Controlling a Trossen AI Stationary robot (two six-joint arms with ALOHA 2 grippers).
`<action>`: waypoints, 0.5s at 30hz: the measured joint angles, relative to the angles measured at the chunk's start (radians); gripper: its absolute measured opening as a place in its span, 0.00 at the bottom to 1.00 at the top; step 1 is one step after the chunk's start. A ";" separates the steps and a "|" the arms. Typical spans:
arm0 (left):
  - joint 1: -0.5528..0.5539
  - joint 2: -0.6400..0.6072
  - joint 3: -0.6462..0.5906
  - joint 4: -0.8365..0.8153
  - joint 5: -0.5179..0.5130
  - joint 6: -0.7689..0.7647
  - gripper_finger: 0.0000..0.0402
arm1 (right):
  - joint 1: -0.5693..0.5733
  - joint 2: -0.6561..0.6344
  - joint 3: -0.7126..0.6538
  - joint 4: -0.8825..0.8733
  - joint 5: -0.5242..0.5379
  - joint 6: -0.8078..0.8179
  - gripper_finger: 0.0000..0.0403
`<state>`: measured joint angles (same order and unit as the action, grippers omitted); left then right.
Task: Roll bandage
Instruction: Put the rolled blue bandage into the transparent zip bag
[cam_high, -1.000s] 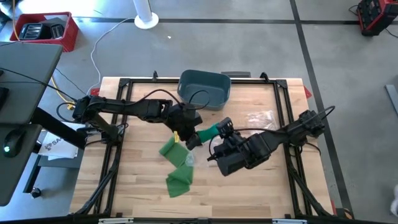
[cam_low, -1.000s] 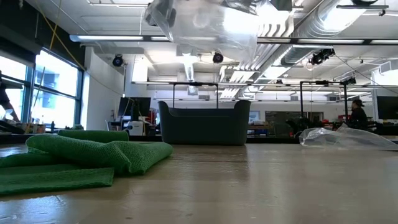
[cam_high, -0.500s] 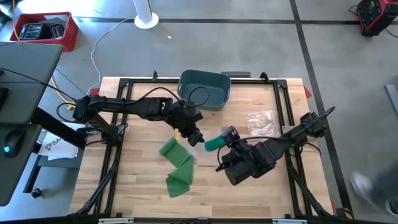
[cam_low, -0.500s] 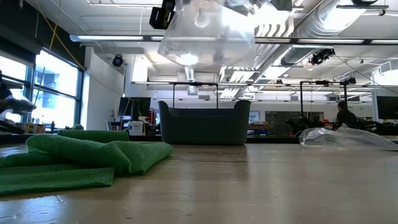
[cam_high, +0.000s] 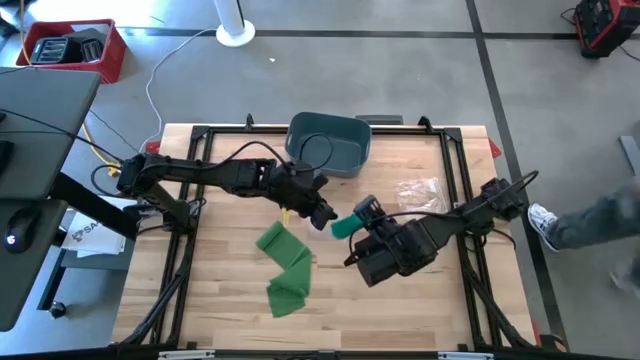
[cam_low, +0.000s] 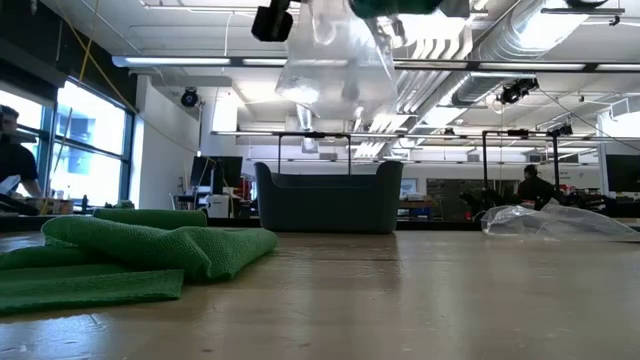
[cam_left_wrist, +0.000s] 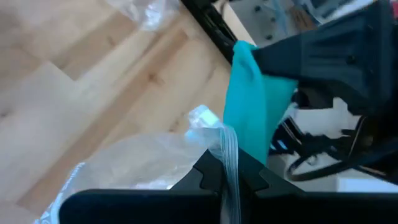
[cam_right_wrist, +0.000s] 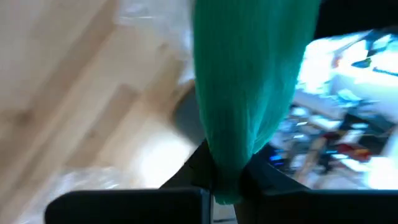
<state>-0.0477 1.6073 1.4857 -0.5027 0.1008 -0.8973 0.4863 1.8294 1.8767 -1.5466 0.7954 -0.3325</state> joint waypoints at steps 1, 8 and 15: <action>-0.005 0.000 0.000 -0.001 -0.024 0.000 0.00 | -0.008 0.000 0.000 -0.022 -0.035 0.027 0.05; -0.034 0.000 0.000 -0.001 -0.170 0.009 0.00 | -0.049 0.005 -0.001 -0.012 -0.169 0.151 0.05; -0.040 0.001 0.000 -0.002 -0.242 0.036 0.00 | -0.096 0.007 -0.001 0.009 -0.375 0.379 0.05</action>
<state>-0.0879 1.6087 1.4857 -0.5049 -0.1409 -0.8615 0.3902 1.8366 1.8759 -1.5378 0.4205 0.0464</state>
